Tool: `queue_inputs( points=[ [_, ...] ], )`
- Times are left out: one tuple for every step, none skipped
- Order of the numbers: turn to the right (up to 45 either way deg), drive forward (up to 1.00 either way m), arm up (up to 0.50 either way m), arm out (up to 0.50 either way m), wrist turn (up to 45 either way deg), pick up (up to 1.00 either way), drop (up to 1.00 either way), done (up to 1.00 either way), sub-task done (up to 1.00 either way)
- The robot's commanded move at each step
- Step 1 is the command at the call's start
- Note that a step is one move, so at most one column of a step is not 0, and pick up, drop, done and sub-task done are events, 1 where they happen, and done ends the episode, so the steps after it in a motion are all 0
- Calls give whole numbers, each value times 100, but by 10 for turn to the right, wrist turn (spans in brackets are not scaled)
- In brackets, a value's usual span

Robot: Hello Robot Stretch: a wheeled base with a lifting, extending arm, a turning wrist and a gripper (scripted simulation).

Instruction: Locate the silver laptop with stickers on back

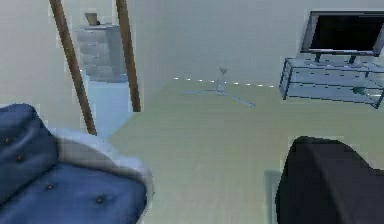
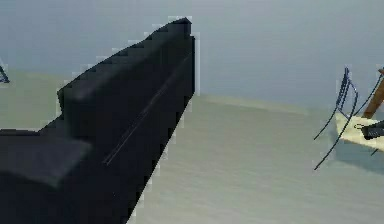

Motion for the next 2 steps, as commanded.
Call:
queue_inputs(
  points=[
    [0,100,0,0,0,0,0,0,0],
    [90,0,0,0,0,0,0,0,0]
  ],
)
